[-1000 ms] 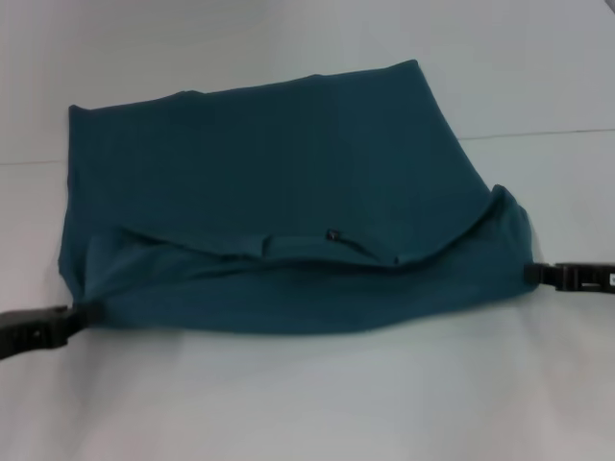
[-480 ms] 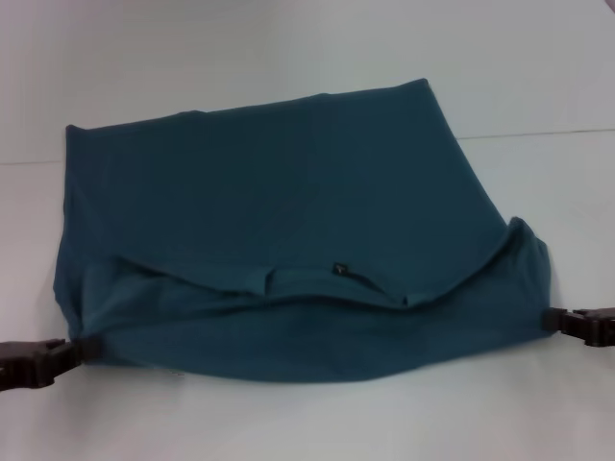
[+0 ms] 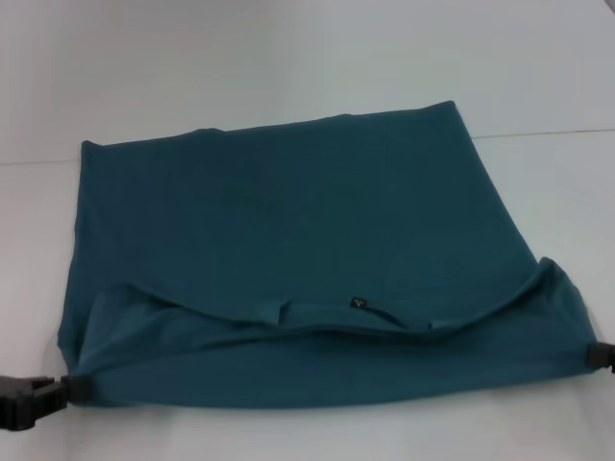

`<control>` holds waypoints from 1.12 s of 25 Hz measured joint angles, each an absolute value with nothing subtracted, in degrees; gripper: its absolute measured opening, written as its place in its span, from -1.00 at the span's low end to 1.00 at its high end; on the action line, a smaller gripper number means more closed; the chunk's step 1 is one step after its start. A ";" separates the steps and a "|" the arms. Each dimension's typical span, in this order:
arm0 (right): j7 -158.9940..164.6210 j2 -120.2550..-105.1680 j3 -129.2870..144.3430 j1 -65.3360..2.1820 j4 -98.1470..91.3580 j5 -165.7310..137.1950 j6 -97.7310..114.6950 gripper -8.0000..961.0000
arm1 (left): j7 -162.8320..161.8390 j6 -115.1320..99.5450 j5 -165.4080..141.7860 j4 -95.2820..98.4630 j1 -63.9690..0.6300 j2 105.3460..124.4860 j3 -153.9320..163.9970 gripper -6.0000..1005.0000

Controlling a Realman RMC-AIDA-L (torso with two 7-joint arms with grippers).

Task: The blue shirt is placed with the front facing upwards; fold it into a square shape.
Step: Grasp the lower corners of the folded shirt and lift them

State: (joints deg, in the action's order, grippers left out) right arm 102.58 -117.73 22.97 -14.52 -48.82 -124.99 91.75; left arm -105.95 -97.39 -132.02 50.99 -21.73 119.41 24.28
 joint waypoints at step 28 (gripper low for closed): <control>97.45 -118.06 19.62 -9.90 -48.66 -125.65 100.11 -0.94 | -102.80 -104.46 -137.92 51.49 -20.47 119.25 21.90 -0.89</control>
State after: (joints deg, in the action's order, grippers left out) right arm 97.45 -118.06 19.62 -9.90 -48.66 -125.65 100.11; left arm -102.80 -104.46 -137.92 51.49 -20.47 119.25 21.90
